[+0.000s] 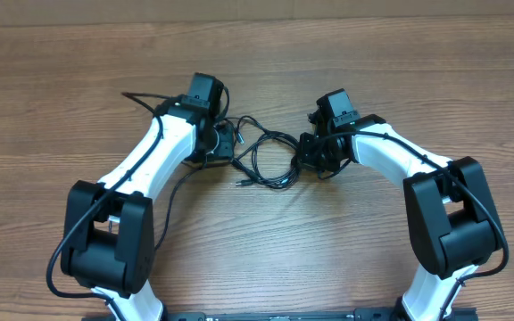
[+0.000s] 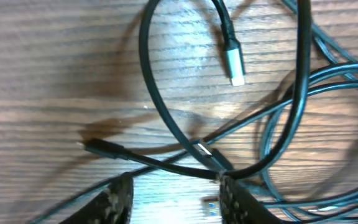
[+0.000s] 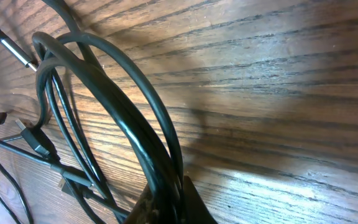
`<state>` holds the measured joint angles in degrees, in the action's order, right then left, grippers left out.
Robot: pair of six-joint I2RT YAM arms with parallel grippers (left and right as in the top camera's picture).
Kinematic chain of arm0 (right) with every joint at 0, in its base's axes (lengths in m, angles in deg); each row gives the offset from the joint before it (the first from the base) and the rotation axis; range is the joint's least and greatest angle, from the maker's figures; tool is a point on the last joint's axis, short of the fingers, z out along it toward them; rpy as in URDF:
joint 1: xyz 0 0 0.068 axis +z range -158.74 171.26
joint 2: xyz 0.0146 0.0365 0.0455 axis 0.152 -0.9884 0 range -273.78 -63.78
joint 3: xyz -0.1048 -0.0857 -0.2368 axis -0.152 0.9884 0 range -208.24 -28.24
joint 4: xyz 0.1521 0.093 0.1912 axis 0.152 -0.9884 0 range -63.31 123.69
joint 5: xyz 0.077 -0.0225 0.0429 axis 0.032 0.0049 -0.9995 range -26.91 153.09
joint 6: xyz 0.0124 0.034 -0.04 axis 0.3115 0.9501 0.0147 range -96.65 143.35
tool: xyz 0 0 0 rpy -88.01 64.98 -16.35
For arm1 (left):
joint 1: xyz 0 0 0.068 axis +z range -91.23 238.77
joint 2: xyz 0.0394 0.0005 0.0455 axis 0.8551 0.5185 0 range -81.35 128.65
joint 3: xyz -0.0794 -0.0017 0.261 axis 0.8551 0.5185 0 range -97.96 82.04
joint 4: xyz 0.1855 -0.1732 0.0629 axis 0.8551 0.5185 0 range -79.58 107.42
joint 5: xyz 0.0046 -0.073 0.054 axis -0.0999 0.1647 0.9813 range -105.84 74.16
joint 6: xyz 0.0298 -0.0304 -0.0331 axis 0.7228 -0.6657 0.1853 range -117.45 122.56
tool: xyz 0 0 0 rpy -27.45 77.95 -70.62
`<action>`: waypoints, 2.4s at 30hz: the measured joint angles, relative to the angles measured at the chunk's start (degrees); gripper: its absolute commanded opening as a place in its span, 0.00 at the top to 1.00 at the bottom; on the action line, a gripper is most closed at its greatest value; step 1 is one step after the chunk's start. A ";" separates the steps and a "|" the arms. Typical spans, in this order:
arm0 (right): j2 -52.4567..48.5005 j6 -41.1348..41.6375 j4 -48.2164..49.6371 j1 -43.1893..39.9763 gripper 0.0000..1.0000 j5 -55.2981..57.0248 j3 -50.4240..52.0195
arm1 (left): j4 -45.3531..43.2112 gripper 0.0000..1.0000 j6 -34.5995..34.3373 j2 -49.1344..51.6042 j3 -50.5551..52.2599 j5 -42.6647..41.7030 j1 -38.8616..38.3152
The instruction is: Untangle cables
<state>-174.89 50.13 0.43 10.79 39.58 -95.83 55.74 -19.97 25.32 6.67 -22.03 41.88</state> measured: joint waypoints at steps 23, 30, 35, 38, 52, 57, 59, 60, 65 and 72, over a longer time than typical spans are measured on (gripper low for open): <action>0.00 -0.02 -0.02 0.00 0.96 0.00 0.00 | -2.14 0.62 -25.18 -0.02 3.34 7.48 -7.15; 0.00 0.00 0.00 0.00 0.96 0.00 0.00 | -10.32 0.65 -27.06 -0.02 6.34 9.51 -7.15; 0.00 -0.04 0.02 0.00 0.96 -0.02 0.00 | -11.56 0.78 -27.45 -0.02 6.80 9.90 -7.15; 0.00 0.02 0.02 0.00 0.96 -0.02 0.00 | -11.50 0.80 -27.54 -0.02 6.80 9.92 -7.15; 0.00 -0.04 0.00 0.00 0.96 -0.04 0.00 | -11.72 0.96 -25.73 -0.07 7.93 10.86 -7.13; 0.00 -0.07 0.02 0.00 0.96 -0.07 0.00 | -5.09 0.96 -20.87 -1.66 5.79 11.02 -6.01; 0.00 -0.07 -0.02 0.00 0.96 -0.04 0.00 | -4.15 0.96 -19.08 -3.82 4.81 11.19 -4.63; 0.00 -0.07 0.00 0.00 0.96 -0.02 0.00 | -3.93 0.96 -18.25 -5.55 4.39 11.21 -3.56; 0.00 -0.07 0.02 0.00 0.96 -0.02 0.00 | -2.97 0.96 -15.47 -10.71 3.08 11.65 0.00; 0.00 -0.68 0.00 0.00 0.96 -1.75 0.00 | -1.20 0.87 -8.70 -10.71 2.89 12.76 3.32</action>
<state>-174.89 49.46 0.43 10.79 37.84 -95.83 54.54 -28.67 14.61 9.55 -9.27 45.21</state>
